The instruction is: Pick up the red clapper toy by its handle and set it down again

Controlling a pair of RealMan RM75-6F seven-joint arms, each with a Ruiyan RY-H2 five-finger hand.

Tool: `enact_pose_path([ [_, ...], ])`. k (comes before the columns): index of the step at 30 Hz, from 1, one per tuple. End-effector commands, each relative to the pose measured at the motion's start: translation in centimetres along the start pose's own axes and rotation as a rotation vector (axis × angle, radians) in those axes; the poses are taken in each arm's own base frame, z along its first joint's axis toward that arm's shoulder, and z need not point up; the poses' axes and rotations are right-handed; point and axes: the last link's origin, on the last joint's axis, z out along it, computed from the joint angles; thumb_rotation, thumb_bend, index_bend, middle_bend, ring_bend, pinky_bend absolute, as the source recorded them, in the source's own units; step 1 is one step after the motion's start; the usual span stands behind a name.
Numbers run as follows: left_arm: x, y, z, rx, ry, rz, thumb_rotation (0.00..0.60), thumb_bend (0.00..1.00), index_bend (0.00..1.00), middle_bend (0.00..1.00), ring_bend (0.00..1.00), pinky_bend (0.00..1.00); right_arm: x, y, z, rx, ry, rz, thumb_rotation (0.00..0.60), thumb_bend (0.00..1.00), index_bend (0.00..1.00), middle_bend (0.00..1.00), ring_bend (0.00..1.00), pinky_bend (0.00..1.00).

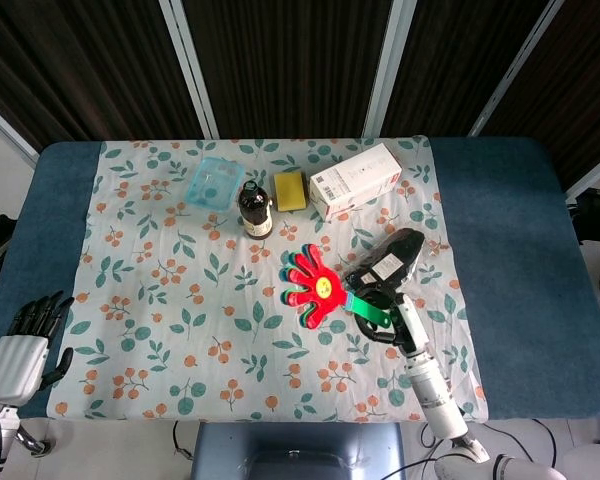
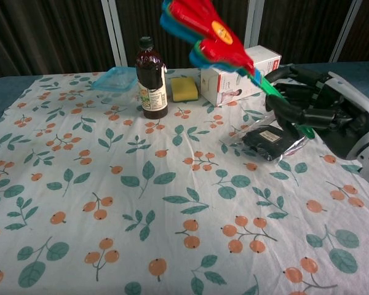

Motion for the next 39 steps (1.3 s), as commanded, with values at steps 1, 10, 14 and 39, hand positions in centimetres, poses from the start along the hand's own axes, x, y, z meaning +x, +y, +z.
enact_pose_path([
  [1,0.1,0.0,-0.1,-0.002,0.003,-0.002,0.600,0.45,0.00,0.00,0.00,0.10,-3.6,3.0,1.5,-0.066,-0.130,-0.984,0.600,0.50,0.91,0.70,0.75,0.92],
  [10,0.1,0.1,-0.4,-0.010,0.006,-0.005,0.600,0.45,0.00,0.00,0.00,0.10,-4.4,2.4,1.1,-0.072,-0.212,-0.990,0.600,0.50,0.91,0.70,0.75,0.92],
  [14,0.2,0.1,-0.4,-0.010,0.010,-0.007,0.600,0.45,0.00,0.00,0.00,0.10,-4.7,3.0,1.3,-0.061,-0.195,-0.982,0.600,0.50,0.91,0.70,0.75,0.92],
  [39,0.5,0.0,-0.5,-0.010,0.027,-0.008,0.600,0.45,0.00,0.00,0.00,0.10,4.3,-2.3,-4.1,-0.161,-0.197,-1.244,0.600,0.36,0.00,0.04,0.00,0.09],
])
